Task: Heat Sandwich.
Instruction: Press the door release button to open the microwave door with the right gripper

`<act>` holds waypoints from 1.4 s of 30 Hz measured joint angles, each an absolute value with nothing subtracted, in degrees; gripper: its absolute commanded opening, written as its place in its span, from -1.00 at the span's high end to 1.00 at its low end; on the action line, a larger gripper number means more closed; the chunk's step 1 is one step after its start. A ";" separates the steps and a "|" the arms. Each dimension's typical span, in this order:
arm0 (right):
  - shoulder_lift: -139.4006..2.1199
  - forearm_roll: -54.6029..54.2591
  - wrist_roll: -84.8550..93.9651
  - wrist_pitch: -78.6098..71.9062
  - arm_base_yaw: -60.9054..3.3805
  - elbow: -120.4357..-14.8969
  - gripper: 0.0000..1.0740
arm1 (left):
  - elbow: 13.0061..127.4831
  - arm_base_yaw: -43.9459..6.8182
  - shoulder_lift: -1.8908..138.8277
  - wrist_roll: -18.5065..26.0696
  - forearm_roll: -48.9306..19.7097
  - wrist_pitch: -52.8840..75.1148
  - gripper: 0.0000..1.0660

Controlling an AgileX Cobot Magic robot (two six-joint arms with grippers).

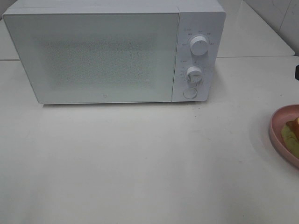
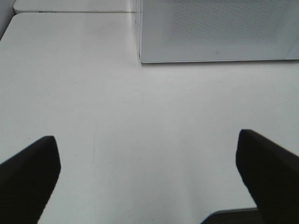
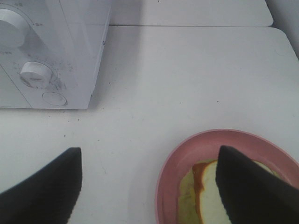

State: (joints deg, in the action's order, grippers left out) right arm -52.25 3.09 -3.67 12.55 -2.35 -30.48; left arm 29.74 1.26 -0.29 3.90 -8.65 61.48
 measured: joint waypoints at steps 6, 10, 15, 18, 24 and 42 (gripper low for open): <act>-57.93 3.09 -3.67 6.02 -2.35 -30.48 -0.42 | 29.74 1.26 -0.29 3.90 -8.65 61.48 -0.83; -61.59 3.09 -3.67 0.00 -2.35 -30.48 -0.42 | 29.74 1.26 -0.29 3.90 -8.65 61.48 -0.83; -65.20 3.09 -3.67 -9.97 -2.35 -27.79 -0.42 | 29.74 1.26 -0.29 3.90 -8.65 61.48 -0.83; -66.58 2.41 -3.21 -16.73 -3.27 -25.10 -0.42 | 29.74 1.26 -0.29 3.90 -8.65 61.48 -0.83; -71.28 -7.22 4.58 -30.14 -9.74 -20.68 -0.42 | 29.74 1.26 -0.29 3.90 -8.65 61.48 -0.83; -90.07 -36.44 16.39 -62.62 -35.41 -17.07 -0.42 | 29.74 1.26 -0.29 3.90 -8.65 61.48 -0.83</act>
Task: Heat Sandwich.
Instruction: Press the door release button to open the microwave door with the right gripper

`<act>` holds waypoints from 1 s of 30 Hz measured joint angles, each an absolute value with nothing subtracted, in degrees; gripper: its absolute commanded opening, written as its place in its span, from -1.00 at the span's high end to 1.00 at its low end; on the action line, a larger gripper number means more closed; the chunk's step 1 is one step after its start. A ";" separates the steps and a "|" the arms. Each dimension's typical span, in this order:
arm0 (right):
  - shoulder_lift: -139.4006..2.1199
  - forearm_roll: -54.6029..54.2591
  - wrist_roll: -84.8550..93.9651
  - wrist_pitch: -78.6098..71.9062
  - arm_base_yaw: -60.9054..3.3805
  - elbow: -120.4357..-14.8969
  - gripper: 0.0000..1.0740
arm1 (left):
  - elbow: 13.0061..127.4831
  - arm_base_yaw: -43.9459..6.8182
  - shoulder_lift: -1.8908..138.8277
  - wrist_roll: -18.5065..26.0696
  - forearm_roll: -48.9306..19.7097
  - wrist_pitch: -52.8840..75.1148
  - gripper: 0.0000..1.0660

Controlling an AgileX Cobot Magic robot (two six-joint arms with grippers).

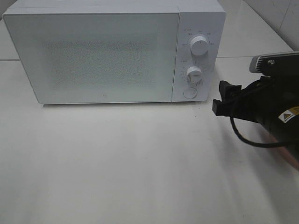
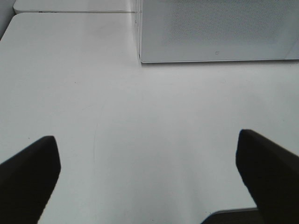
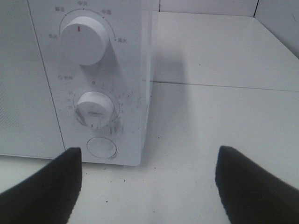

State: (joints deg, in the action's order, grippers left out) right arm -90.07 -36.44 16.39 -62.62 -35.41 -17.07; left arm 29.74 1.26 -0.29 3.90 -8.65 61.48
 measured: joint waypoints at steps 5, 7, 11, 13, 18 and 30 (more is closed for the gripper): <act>-95.57 -42.34 16.33 -67.49 -41.14 -17.07 -0.42 | 29.74 1.26 -0.29 3.90 -8.65 61.48 -0.83; -96.60 -43.14 16.21 -68.12 -42.00 -17.02 -0.42 | 29.74 1.26 -0.29 3.90 -8.65 61.48 -0.83; -99.64 -46.07 15.81 -68.64 -45.38 -17.25 -0.42 | 29.74 1.26 -0.29 3.90 -8.65 61.48 -0.83; -100.61 -46.58 15.81 -68.70 -45.95 -18.22 -0.42 | 29.74 1.26 -0.29 3.90 -8.65 61.48 -0.83; -100.61 -46.81 15.64 -68.93 -45.95 -19.31 -0.42 | 29.74 1.26 -0.29 3.90 -8.65 61.48 -0.83; -100.61 -47.78 -4.30 -68.93 -45.95 -19.31 -0.42 | 29.74 1.26 -0.29 3.90 -8.65 61.48 -0.83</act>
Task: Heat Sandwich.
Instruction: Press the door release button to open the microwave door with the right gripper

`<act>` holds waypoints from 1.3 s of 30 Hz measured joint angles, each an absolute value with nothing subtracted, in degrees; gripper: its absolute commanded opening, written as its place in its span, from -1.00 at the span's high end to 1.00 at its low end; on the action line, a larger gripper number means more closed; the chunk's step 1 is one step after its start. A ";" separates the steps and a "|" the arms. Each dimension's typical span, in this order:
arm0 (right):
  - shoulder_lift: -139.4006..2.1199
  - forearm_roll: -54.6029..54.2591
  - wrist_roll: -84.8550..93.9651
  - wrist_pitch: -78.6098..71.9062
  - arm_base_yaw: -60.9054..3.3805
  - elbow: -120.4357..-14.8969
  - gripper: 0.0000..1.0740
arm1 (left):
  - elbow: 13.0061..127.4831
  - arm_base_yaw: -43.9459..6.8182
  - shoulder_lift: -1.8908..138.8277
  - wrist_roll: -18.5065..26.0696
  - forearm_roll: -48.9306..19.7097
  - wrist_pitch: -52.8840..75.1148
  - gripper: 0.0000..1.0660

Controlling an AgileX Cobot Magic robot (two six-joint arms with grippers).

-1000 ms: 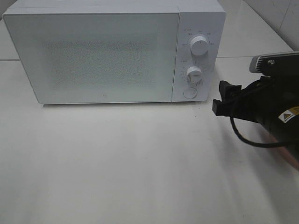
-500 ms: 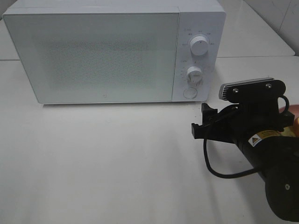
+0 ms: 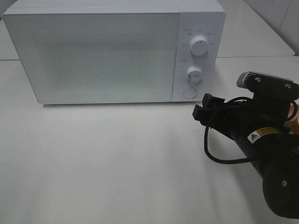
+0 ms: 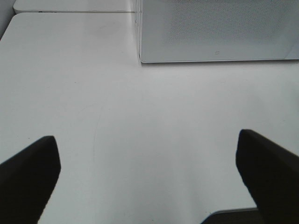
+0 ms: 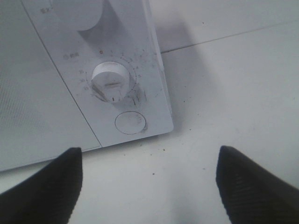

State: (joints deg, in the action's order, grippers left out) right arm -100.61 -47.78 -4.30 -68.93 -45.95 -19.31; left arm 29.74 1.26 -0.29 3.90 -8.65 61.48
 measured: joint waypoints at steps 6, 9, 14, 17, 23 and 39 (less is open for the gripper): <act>-100.61 -47.78 -29.91 -68.53 -45.95 -19.31 -0.40 | 29.74 1.26 -0.29 3.90 -8.65 61.48 -0.83; -100.61 -47.78 -37.47 -68.12 -45.95 -19.31 -0.37 | 29.74 1.26 -0.29 3.90 -8.65 61.48 -0.83; -100.61 -47.78 -58.56 -67.27 -45.95 -19.31 -0.24 | 29.74 1.26 -0.29 3.90 -8.65 61.48 -0.83; -100.61 -47.78 -65.55 -67.04 -45.95 -19.31 -0.07 | 29.74 1.26 -0.29 3.90 -8.65 61.48 -0.83; -100.61 -47.78 -74.43 -64.69 -45.95 -19.31 0.46 | 29.74 1.26 -0.29 3.90 -8.65 61.48 -0.83; -100.61 -46.87 -76.89 -63.08 -45.95 -19.31 1.00 | 29.74 1.26 -0.29 3.90 -8.65 61.48 -0.83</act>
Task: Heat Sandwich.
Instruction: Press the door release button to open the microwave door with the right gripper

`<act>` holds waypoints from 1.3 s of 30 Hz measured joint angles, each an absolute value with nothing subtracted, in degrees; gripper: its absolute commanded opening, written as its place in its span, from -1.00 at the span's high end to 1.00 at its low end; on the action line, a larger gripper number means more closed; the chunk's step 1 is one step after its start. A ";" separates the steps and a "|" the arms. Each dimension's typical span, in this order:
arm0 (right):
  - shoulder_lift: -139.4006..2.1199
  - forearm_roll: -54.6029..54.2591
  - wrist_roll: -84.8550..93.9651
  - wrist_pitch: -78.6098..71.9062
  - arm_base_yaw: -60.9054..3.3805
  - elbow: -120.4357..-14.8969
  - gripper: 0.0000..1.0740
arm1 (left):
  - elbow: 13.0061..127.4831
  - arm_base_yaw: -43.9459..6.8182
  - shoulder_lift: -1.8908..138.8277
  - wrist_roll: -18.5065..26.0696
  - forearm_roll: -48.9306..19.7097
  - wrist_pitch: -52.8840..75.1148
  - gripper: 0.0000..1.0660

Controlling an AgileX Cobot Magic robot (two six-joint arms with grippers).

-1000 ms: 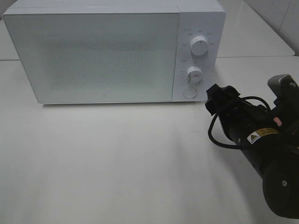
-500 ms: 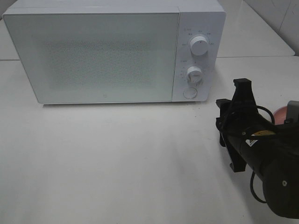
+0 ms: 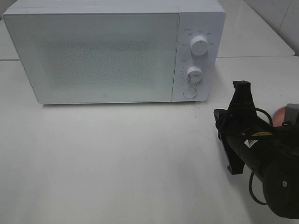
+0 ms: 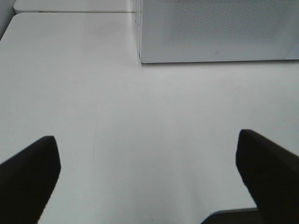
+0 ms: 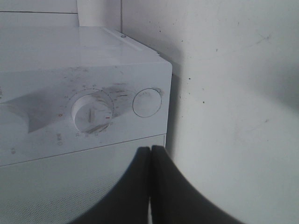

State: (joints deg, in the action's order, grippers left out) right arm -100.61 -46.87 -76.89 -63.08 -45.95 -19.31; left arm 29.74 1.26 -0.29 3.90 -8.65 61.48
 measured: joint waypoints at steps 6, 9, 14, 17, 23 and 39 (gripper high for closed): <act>-100.67 -44.81 -76.89 -62.28 -44.23 -19.94 1.00 | 29.74 1.26 -0.29 3.90 -8.65 61.48 -0.83; -102.44 -41.14 -77.58 -61.02 -42.06 -22.00 1.00 | 29.74 1.26 -0.29 3.90 -8.65 61.48 -0.83; -106.40 -38.45 -80.21 -60.39 -40.45 -25.21 1.00 | 29.74 1.26 -0.29 3.90 -8.65 61.48 -0.83; -107.89 -37.53 -80.44 -60.16 -39.76 -26.53 1.00 | 29.74 1.26 -0.29 3.90 -8.65 61.48 -0.83; -111.90 -34.26 -81.36 -59.53 -36.55 -31.51 1.00 | 29.74 1.26 -0.29 3.90 -8.65 61.48 -0.83; -119.69 -31.68 -81.36 -54.83 -31.11 -41.94 1.00 | 29.74 1.26 -0.29 3.90 -8.65 61.48 -0.83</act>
State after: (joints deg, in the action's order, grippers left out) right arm -119.69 -31.68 -81.36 -54.83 -31.11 -41.94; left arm 29.74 1.26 -0.29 3.90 -8.65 61.48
